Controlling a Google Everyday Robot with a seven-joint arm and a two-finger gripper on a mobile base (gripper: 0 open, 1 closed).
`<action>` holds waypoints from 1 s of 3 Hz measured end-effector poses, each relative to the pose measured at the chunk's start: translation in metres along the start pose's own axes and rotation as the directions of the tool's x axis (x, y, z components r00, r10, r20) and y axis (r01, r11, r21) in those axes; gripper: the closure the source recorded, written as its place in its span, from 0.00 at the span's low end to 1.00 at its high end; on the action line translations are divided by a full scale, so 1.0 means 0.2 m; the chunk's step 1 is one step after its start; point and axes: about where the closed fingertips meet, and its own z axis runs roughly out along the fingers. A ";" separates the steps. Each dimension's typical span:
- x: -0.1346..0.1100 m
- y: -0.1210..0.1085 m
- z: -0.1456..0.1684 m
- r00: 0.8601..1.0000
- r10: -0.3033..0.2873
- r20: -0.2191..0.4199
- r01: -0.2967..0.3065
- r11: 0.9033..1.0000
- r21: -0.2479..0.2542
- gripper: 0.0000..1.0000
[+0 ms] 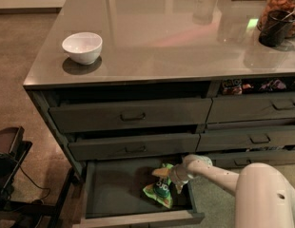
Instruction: Pick green rice chip bag from bottom drawer and place on counter
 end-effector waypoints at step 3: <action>0.01 -0.06 0.14 0.990 0.123 -0.062 -0.126 0.991 -0.040 0.52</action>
Offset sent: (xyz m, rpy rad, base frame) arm 0.0184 0.0353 -0.0205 -0.0897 0.0208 -0.1849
